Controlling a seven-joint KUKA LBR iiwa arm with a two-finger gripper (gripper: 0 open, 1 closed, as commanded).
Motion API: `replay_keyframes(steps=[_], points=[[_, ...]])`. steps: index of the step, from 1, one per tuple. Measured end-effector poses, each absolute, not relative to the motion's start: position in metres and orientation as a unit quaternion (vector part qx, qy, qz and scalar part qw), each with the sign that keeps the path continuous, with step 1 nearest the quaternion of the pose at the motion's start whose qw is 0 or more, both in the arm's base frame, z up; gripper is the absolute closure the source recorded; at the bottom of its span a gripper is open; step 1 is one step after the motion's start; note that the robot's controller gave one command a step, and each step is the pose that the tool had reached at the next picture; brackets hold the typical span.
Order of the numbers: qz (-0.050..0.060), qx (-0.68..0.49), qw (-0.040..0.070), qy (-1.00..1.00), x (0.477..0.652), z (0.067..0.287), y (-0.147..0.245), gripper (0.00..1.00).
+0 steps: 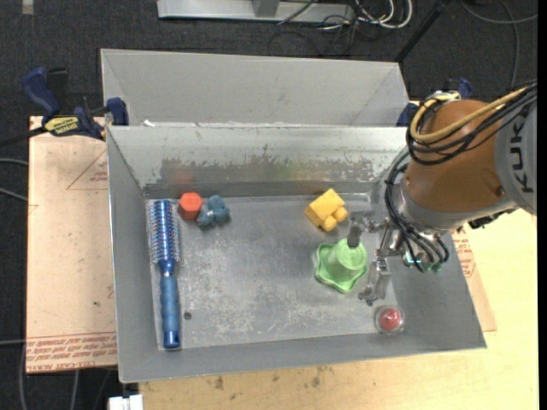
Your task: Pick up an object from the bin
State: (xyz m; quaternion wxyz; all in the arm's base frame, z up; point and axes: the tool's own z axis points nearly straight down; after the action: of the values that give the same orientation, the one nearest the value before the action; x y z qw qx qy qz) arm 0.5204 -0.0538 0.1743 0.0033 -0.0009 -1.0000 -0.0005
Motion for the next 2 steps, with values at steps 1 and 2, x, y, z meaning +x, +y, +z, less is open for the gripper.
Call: replay_keyframes(steps=[1, 2], points=[[0.0, -0.022, -0.012, -1.0, 0.5492, 0.093, -0.0634, 0.0], [-0.001, -0.022, -0.001, -1.0, 0.5428, 0.0845, -0.063, 1.0]])
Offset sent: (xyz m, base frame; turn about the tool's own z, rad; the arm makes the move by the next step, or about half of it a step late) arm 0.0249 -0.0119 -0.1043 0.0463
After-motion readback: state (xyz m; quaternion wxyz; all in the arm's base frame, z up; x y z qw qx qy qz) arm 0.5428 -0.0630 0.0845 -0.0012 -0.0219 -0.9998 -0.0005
